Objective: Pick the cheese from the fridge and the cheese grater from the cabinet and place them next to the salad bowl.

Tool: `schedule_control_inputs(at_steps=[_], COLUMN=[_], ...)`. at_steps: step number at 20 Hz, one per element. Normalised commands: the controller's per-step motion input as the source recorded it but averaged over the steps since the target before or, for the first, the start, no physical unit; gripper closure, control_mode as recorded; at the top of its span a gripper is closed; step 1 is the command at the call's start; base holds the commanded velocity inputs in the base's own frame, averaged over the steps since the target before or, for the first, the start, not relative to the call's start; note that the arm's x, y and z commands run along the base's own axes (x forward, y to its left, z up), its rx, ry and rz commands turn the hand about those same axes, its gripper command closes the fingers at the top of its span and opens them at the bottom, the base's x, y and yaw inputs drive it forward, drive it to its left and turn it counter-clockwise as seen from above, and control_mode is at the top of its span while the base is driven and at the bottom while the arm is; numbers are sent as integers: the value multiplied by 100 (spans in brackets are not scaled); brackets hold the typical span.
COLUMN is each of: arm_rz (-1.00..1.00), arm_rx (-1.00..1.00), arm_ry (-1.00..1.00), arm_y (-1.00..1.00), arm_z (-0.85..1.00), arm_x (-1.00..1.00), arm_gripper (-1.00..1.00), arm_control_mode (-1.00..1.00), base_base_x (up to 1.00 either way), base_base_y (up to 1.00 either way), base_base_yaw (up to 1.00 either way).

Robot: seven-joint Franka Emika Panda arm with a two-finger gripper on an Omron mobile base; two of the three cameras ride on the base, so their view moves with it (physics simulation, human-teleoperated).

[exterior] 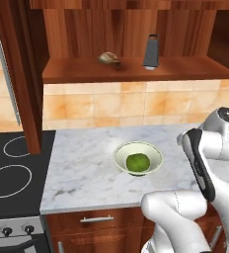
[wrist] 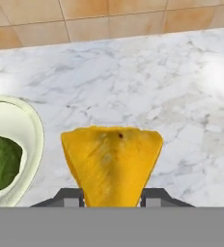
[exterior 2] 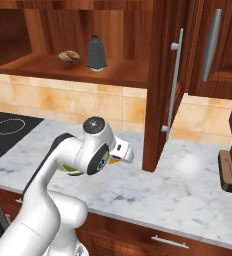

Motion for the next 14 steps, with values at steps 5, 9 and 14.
schedule_control_inputs(at_steps=[5,9,14], arm_rz=[0,2,3], arm_rx=[-5,0,0], arm_ry=[4,9,10], arm_y=[6,-1,0], arm_z=[-35,-18,-22], arm_x=[62,17,0], arm_gripper=[100,100,100], arm_control_mode=[-100,-100,-100], base_base_x=[0,0,0], base_base_y=[0,0,0], base_base_yaw=[0,0,0])
